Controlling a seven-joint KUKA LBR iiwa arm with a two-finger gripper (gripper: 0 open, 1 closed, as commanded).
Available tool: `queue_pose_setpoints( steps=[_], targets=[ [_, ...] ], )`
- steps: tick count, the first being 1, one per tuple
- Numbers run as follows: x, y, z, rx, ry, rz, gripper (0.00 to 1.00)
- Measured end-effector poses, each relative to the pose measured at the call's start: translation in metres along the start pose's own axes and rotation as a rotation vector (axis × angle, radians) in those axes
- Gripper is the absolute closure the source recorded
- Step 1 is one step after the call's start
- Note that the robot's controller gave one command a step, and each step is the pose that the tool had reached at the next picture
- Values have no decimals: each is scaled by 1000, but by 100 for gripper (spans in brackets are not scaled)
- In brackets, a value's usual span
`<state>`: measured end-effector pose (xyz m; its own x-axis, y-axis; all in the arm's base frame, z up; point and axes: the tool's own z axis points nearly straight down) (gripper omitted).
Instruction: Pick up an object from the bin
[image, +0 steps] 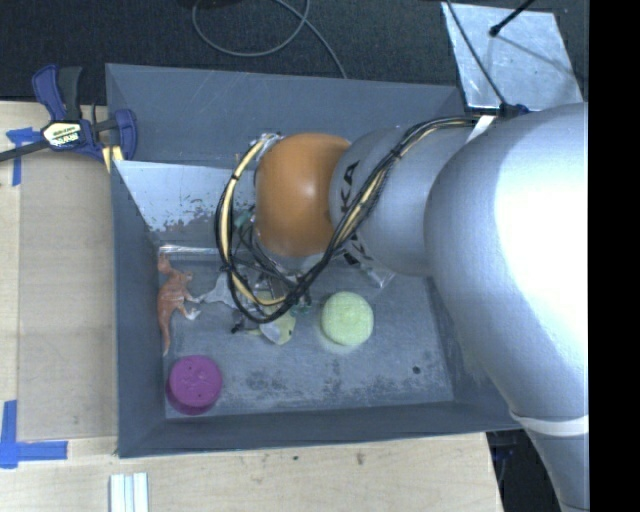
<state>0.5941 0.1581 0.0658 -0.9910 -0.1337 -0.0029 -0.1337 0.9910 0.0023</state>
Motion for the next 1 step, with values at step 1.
queue_pose_setpoints(
  steps=[1],
  targets=[
    [1,-3,-1,0,1,8,100]
  ],
)
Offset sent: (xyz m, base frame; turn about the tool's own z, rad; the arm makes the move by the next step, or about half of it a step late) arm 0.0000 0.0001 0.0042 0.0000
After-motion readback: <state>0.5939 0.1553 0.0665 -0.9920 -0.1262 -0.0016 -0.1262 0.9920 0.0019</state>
